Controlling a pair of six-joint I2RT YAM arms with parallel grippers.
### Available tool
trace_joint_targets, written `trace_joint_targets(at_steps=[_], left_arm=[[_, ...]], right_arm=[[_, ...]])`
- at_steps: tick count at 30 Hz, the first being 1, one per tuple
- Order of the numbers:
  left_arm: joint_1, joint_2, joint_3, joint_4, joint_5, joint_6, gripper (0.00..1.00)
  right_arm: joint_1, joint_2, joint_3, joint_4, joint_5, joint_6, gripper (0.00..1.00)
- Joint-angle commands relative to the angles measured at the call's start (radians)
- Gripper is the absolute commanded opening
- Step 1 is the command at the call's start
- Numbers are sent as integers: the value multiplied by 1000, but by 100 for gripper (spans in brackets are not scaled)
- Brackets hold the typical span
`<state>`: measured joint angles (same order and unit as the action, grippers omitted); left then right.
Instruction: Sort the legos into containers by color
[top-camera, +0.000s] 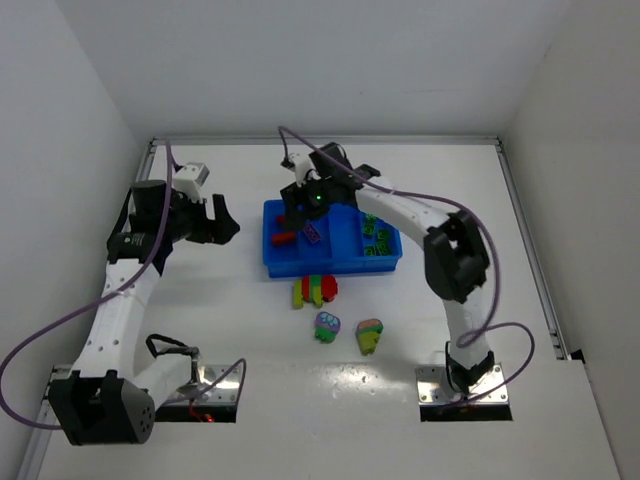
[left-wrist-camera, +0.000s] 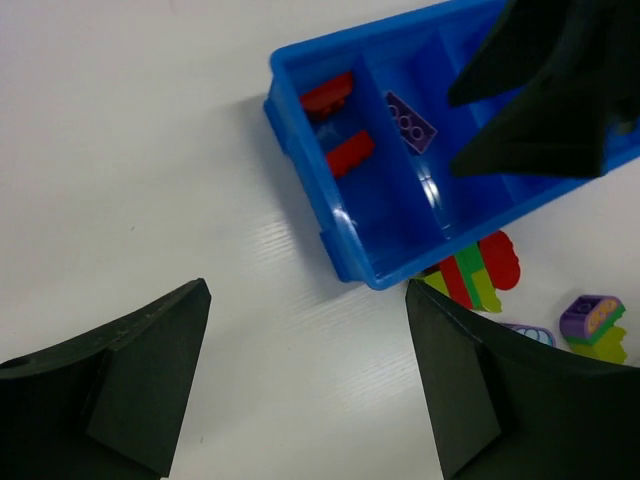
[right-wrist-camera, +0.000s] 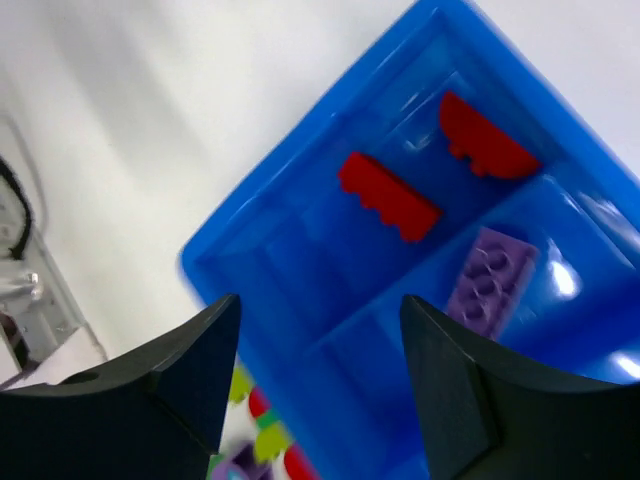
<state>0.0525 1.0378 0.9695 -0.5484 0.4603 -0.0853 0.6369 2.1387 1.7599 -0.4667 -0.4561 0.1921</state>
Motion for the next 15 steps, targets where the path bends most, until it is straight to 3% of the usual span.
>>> trace_joint_targets(at_steps=[1, 6, 10, 15], left_arm=[[-55, -62, -2, -2, 16, 24, 85], [-169, -101, -55, -33, -87, 1, 80], [-322, -4, -5, -77, -113, -2, 78], [-466, 74, -5, -77, -19, 10, 76]], right_arm=[[-46, -328, -83, 20, 109, -51, 67], [-169, -604, -393, 75, 209, -71, 71], [-259, -807, -624, 141, 197, -54, 73], [-342, -947, -712, 77, 114, -127, 73]])
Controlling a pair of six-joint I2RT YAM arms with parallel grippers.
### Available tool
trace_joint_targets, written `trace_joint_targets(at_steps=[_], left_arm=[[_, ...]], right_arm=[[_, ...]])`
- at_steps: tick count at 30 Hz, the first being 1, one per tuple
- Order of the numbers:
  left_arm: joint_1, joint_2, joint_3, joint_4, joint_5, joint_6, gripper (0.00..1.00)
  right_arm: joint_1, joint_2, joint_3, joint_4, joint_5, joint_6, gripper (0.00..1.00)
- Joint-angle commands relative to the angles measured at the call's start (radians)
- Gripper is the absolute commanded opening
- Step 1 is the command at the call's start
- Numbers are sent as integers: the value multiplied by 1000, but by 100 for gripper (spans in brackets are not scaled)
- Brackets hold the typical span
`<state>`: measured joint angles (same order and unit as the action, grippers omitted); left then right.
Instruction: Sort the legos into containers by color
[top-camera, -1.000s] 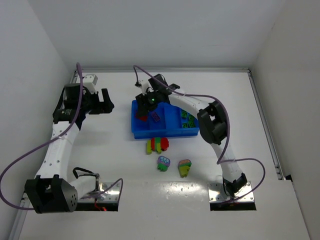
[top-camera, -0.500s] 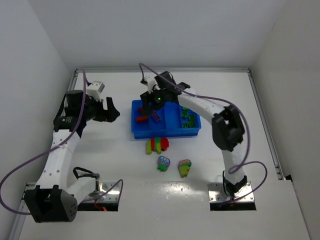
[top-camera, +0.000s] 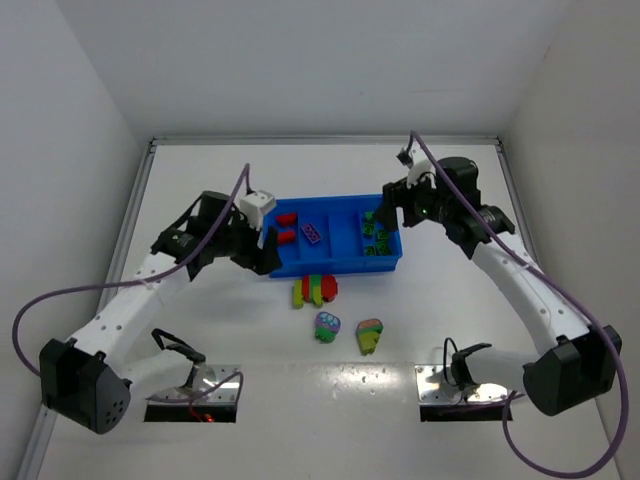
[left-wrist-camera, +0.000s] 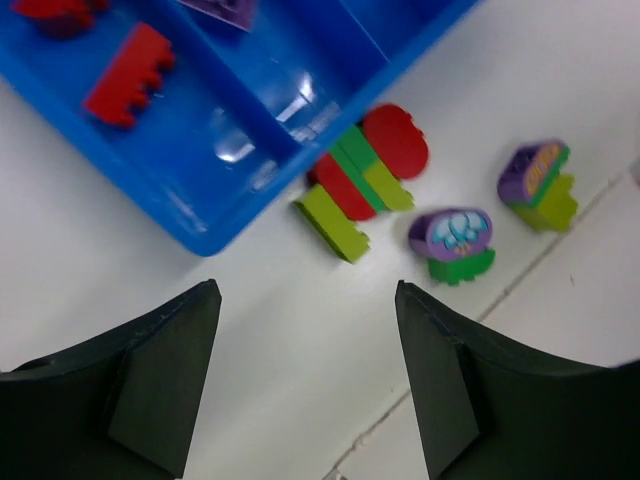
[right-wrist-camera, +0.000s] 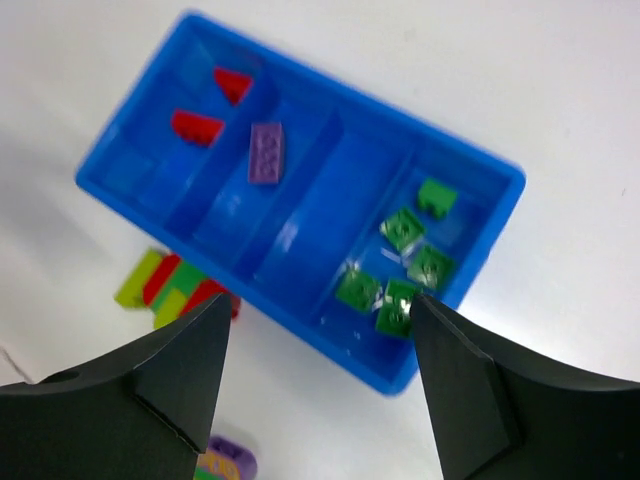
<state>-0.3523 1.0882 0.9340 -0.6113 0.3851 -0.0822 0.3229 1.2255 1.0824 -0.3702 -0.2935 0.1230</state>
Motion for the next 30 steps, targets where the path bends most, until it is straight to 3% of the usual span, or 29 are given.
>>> trace_joint_targets(at_steps=[1, 2, 6, 11, 14, 21, 24, 30], left_arm=[[-110, 39, 31, -27, 87, 68, 76], [-138, 53, 48, -56, 156, 111, 79], [-272, 136, 115, -140, 204, 286, 84], [-469, 326, 220, -332, 177, 548, 84], [-545, 335, 220, -341, 166, 619, 84], [-635, 326, 163, -262, 104, 795, 84], [-658, 297, 108, -173, 58, 805, 93], [-701, 297, 34, -24, 5, 792, 99]], right_arm=[[-28, -49, -51, -65, -97, -95, 74], [-41, -64, -65, -65, -98, -109, 76], [-85, -136, -99, -88, -125, -172, 78], [-159, -199, -131, -113, -177, -206, 80], [-202, -224, -168, -113, -199, -206, 80], [-251, -235, -187, -122, -234, -197, 80], [-269, -235, -187, -122, -256, -187, 80], [-288, -225, -196, -122, -276, -178, 80]])
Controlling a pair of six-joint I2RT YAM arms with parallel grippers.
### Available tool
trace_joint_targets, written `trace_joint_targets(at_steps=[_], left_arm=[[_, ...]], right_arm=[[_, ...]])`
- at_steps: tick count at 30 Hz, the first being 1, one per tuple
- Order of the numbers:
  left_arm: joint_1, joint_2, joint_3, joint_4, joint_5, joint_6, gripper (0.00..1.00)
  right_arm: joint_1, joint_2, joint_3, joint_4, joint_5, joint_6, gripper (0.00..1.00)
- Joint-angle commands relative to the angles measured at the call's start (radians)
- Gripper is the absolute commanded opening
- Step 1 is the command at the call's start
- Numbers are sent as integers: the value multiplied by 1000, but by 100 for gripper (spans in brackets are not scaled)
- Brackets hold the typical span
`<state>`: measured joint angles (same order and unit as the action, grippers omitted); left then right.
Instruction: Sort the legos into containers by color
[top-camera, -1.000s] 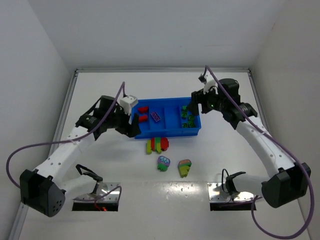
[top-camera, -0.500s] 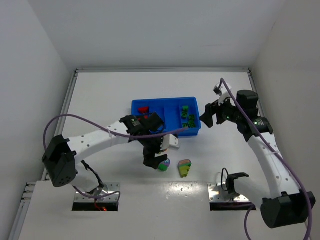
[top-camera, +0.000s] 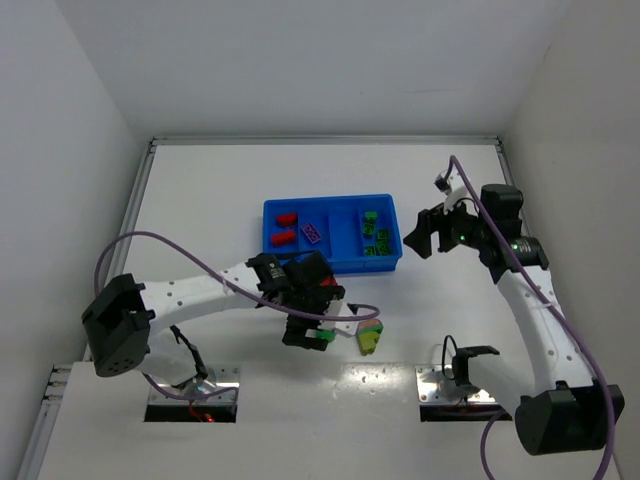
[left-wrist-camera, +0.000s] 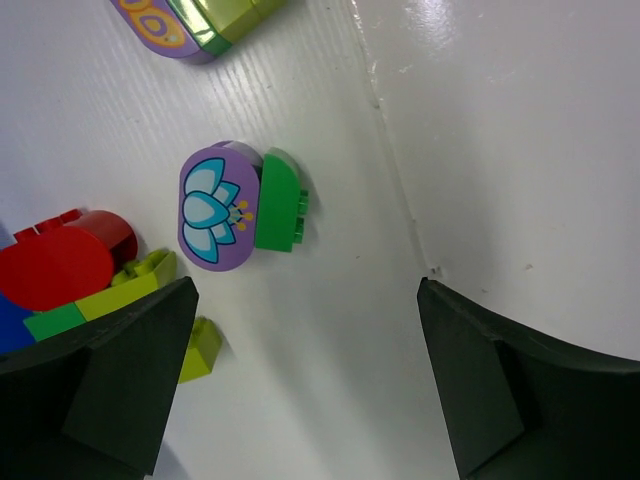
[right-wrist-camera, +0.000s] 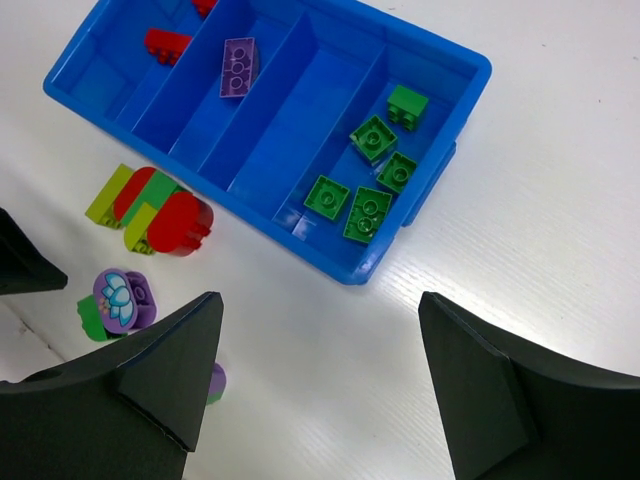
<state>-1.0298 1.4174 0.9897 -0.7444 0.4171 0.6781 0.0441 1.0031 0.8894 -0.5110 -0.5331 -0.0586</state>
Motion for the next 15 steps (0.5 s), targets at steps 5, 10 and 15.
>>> trace_joint_targets(at_steps=[5, 10, 15], left_arm=[[-24, 9, -32, 174, -72, 23, 100], [-24, 41, -42, 212, -72, 32, 100], [-24, 63, -71, 251, -51, 52, 100]], right_arm=[[-18, -3, -3, 19, -54, 3, 80], [-18, 21, -3, 19, -64, 3, 80], [-18, 40, 6, 19, -64, 3, 80]])
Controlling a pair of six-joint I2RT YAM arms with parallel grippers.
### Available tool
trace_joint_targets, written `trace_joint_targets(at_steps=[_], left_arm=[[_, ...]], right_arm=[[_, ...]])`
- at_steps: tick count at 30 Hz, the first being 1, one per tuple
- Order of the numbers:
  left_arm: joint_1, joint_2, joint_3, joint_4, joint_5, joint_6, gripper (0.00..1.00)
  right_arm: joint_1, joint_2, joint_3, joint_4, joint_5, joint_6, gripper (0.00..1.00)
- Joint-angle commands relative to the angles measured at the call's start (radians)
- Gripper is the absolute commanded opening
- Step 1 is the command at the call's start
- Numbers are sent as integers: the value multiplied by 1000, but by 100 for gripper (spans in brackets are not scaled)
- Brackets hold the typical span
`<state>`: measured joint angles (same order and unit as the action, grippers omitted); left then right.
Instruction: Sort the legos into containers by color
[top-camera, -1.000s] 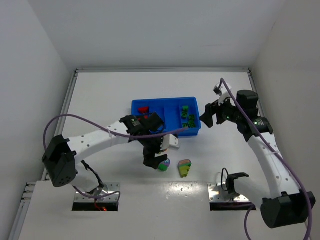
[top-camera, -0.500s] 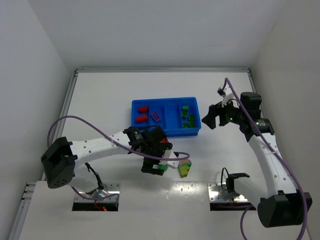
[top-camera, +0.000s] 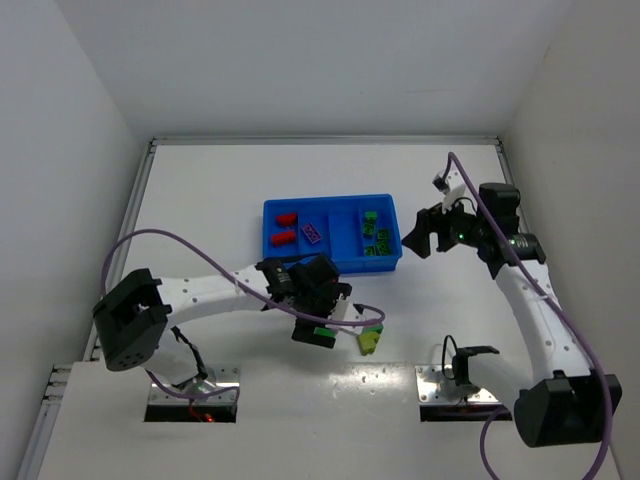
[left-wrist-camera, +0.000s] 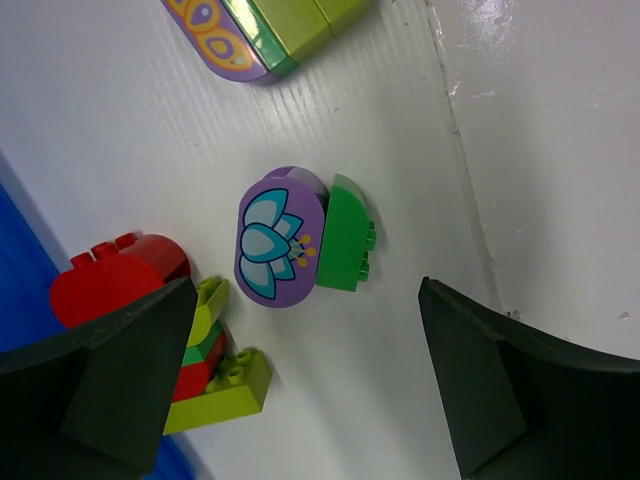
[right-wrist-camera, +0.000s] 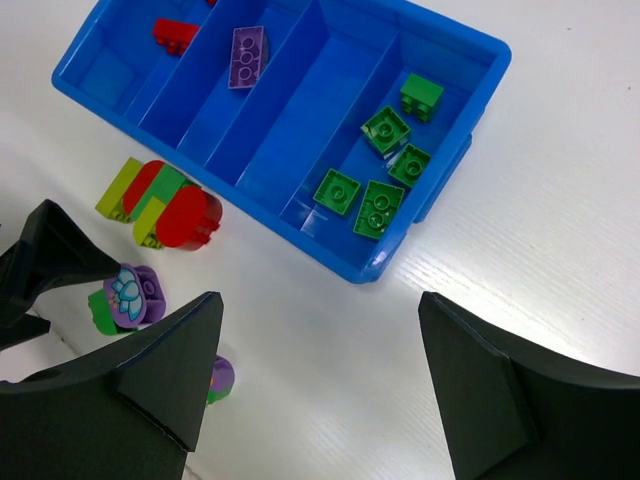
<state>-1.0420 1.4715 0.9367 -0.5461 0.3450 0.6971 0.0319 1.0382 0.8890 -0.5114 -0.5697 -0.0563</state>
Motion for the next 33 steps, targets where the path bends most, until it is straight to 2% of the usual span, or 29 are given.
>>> trace_joint_targets(at_steps=[1, 28, 30, 33], left_arm=[[-12, 18, -18, 61, 22, 33, 100], [36, 184, -47, 179, 60, 1, 100], [54, 175, -68, 205, 60, -34, 95], [65, 145, -81, 259, 49, -65, 81]], right_arm=[[-6, 14, 7, 19, -27, 1, 80], [-6, 43, 7, 10, -55, 1, 80], [-15, 43, -4, 10, -55, 15, 80], [-15, 34, -30, 43, -79, 53, 80]])
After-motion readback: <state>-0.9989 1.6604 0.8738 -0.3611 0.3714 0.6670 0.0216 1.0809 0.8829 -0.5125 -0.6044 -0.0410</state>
